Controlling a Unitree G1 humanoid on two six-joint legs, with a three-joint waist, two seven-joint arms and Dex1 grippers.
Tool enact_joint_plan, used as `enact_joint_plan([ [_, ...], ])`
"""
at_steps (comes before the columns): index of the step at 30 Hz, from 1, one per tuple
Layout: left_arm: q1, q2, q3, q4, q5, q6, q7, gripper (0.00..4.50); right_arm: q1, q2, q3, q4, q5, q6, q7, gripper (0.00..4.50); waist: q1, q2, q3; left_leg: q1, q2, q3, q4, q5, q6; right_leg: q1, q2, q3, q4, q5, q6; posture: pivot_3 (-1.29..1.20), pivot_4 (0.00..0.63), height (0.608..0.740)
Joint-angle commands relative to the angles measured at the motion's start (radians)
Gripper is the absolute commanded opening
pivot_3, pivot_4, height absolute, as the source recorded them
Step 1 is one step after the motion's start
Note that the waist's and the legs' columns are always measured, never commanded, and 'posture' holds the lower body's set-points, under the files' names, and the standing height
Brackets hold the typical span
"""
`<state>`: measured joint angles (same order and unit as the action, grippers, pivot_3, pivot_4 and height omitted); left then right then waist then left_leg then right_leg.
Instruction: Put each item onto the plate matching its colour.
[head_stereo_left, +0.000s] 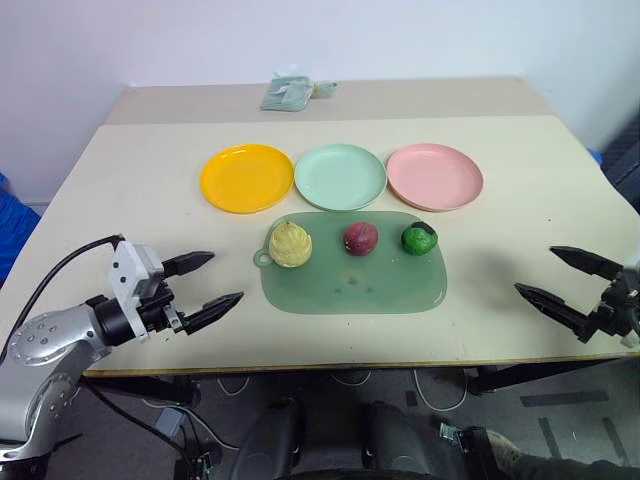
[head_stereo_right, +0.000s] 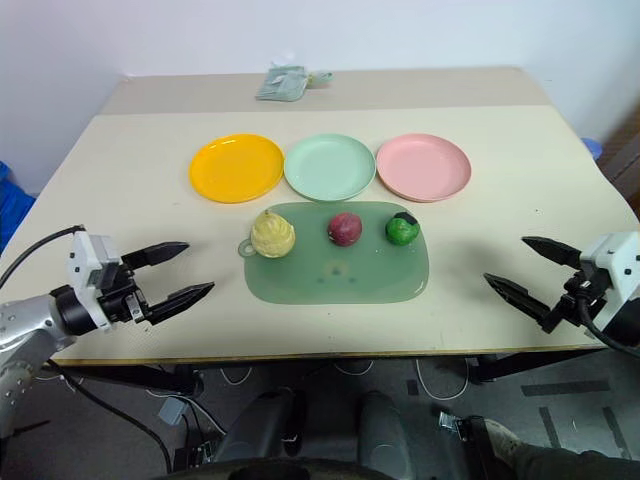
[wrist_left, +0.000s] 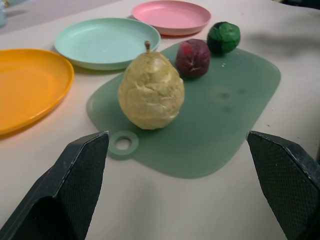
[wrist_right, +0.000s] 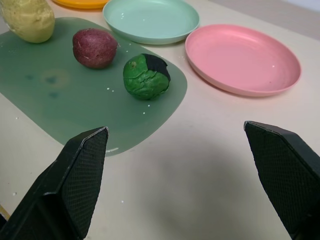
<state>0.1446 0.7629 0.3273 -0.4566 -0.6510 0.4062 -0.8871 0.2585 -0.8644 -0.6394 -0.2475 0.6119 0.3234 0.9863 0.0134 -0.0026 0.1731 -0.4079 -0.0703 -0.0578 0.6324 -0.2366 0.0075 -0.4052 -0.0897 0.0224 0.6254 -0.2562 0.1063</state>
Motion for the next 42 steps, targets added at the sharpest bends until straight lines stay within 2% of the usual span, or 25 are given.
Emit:
enact_joint_plan([
  [1, 0.009, 0.009, 0.013, -0.044, 0.000, -0.007, -0.008, 4.50, -0.019, -0.011, -0.022, -0.023, 0.008, 0.003, 0.001, 4.44, 0.000, 0.000, 0.000, 0.000, 0.000, 0.000, 0.000, 0.000, 0.000, 0.000, 0.000, 0.000, 0.000, 0.000, 0.000, 0.00, 0.150, 0.740],
  [22, -0.039, -0.001, 0.011, -0.106, -0.049, 0.079, 0.057, 4.50, -0.091, 0.002, 0.024, -0.060, 0.039, 0.021, 0.027, 4.44, 0.001, 0.000, 0.000, 0.000, 0.000, 0.000, 0.000, 0.000, 0.000, 0.000, 0.000, 0.000, 0.000, 0.000, 0.000, 0.00, 0.150, 0.740],
  [28, -0.044, -0.012, 0.004, -0.127, -0.034, 0.075, 0.090, 4.50, -0.108, 0.003, 0.034, -0.113, 0.126, 0.069, 0.059, 4.44, 0.000, 0.000, 0.000, 0.000, 0.000, 0.000, 0.000, 0.000, 0.000, 0.000, 0.000, 0.000, 0.000, 0.000, 0.000, 0.00, 0.150, 0.740],
  [33, -0.087, -0.018, -0.047, -0.140, -0.021, 0.136, 0.164, 4.50, -0.143, 0.016, 0.109, -0.189, 0.141, 0.078, 0.041, 4.44, 0.001, 0.000, 0.000, 0.000, 0.000, 0.000, 0.001, 0.000, 0.000, 0.000, 0.000, 0.000, 0.000, 0.000, 0.000, 0.00, 0.150, 0.740],
  [36, -0.177, -0.067, -0.130, -0.129, 0.001, 0.224, 0.284, 4.50, -0.203, 0.041, 0.196, -0.217, 0.128, 0.069, 0.026, 4.44, 0.003, -0.001, 0.001, 0.000, 0.000, 0.000, 0.001, 0.000, 0.000, 0.001, 0.000, 0.000, 0.000, 0.000, 0.000, 0.00, 0.150, 0.740],
  [42, -0.305, -0.184, -0.267, -0.097, 0.077, 0.266, 0.411, 4.50, -0.277, 0.076, 0.273, -0.212, 0.114, 0.048, 0.018, 4.44, 0.002, -0.002, 0.001, -0.001, -0.001, 0.000, 0.002, 0.000, 0.000, 0.000, 0.001, -0.001, 0.000, 0.001, 0.002, 0.00, 0.150, 0.740],
])
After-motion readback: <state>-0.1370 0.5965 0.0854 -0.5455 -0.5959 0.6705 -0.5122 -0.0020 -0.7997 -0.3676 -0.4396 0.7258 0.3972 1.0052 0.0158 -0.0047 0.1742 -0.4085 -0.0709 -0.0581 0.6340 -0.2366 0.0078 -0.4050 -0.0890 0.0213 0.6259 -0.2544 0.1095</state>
